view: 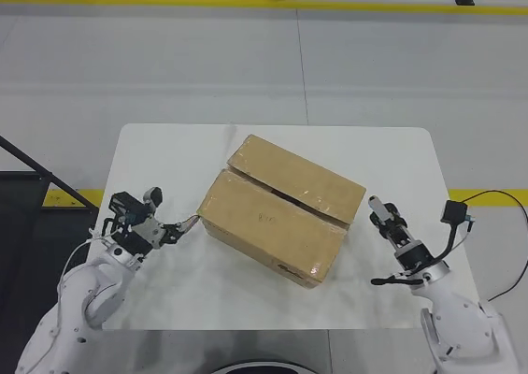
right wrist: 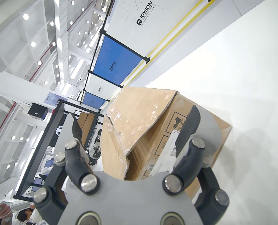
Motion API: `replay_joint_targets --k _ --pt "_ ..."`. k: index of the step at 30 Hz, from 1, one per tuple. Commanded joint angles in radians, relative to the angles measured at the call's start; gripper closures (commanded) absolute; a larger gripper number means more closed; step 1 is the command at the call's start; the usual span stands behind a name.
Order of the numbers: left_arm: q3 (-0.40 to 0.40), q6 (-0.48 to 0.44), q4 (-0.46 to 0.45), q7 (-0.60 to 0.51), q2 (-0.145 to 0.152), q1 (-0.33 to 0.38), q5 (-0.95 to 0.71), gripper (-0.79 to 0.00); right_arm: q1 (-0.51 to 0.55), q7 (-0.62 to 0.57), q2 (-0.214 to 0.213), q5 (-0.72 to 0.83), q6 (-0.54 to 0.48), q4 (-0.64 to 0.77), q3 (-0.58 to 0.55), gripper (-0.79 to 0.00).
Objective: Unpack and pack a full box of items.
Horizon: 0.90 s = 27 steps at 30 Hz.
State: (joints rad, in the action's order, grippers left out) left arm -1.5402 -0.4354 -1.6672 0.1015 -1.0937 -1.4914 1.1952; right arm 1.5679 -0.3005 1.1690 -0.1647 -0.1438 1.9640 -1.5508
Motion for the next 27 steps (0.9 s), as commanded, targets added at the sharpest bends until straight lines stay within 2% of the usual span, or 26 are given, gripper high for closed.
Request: replay_joint_targets --k 1,9,14,20,27 --pt "-0.005 0.027 0.004 -0.015 -0.001 0.007 -0.007 -0.785 0.007 0.001 0.0 -0.001 -0.006 0.002 -0.004 -0.785" --pt "0.035 0.12 0.008 -0.078 -0.01 0.06 0.012 -0.785 0.037 0.009 0.0 0.001 -0.019 0.016 -0.017 -0.785" --pt "0.093 0.133 0.029 -0.102 -0.017 0.105 0.051 -0.785 0.055 0.016 0.0 0.001 -0.028 0.027 -0.024 -0.785" --pt "0.137 0.104 0.054 -0.098 -0.022 0.133 0.073 -0.785 0.08 0.026 0.001 0.003 -0.04 0.036 -0.038 -0.785" --pt "0.128 0.009 0.051 -0.066 -0.016 0.103 0.085 -0.785 0.098 0.032 0.001 0.013 -0.053 0.036 -0.055 -0.785"
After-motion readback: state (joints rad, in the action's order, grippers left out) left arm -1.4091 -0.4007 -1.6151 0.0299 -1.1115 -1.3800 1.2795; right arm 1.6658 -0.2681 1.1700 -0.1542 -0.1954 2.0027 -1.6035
